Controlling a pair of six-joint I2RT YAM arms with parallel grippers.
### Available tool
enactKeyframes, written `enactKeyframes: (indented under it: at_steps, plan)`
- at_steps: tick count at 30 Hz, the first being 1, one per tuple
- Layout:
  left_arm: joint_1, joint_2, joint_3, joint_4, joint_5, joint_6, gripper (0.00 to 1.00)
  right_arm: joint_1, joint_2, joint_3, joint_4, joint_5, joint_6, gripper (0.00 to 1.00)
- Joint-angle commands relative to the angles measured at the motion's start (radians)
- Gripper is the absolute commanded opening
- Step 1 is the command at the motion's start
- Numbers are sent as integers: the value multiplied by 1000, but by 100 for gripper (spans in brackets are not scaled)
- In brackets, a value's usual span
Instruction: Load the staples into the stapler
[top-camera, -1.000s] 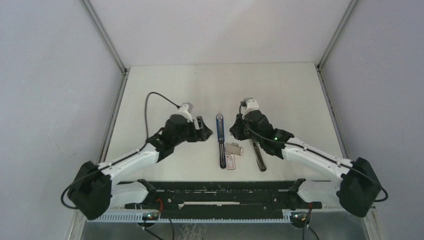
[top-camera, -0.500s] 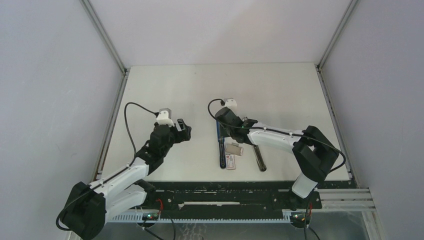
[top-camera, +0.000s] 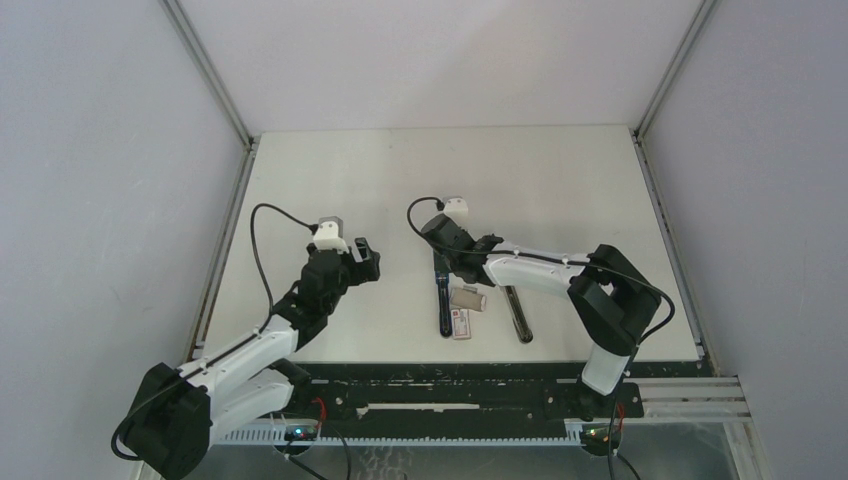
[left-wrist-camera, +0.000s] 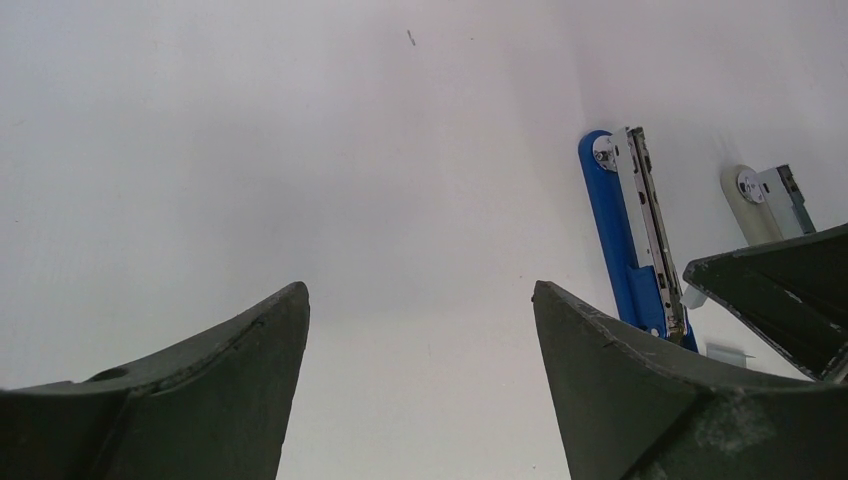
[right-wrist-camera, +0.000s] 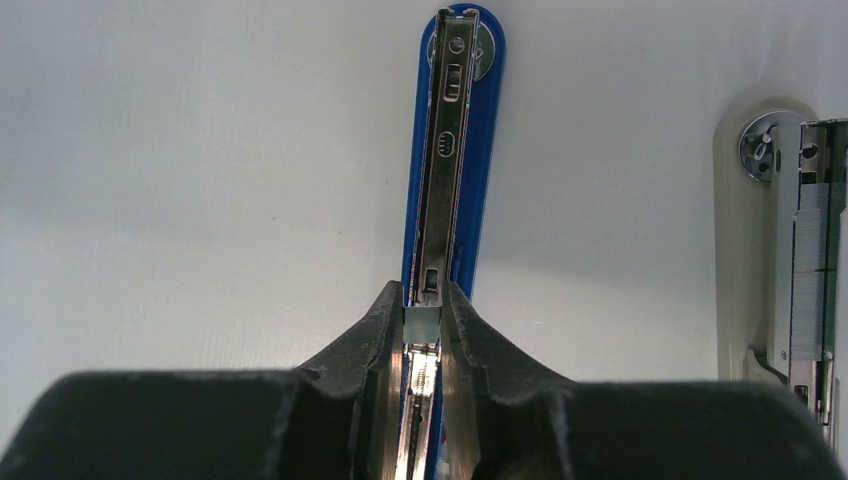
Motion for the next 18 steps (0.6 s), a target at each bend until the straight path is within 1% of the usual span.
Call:
enactKeyframes:
  at_steps: [1, 18]
  plan:
    - [-5, -21, -2, 45, -12, 23, 86, 8, 18, 48, 6, 30, 17, 16]
    - [-5, -18, 0, 45, -10, 25, 88, 7, 75, 85, -8, 63, 4, 16]
